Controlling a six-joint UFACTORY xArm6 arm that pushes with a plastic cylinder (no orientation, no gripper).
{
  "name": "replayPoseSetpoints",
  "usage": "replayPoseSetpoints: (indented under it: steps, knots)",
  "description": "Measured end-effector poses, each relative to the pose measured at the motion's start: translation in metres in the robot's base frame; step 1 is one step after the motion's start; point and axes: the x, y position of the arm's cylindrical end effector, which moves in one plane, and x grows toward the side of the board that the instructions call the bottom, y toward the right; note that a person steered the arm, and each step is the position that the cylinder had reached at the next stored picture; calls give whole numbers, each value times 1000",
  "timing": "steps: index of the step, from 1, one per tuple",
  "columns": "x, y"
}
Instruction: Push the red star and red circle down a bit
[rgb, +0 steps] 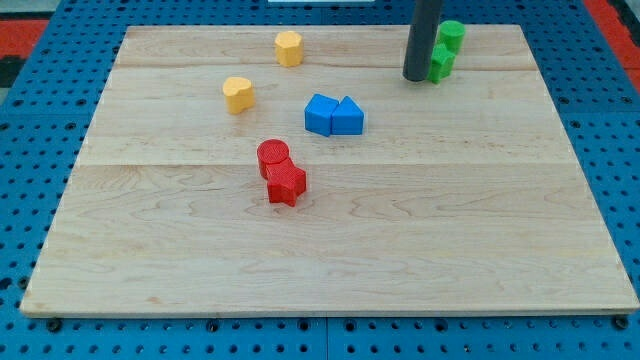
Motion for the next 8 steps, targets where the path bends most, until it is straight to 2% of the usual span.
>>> replayPoseSetpoints:
  steps: [2,4,5,6,8]
  knots:
    - [16,1]
    - [-28,-104]
    - [-33,-123]
    - [13,-156]
    - [105,-181]
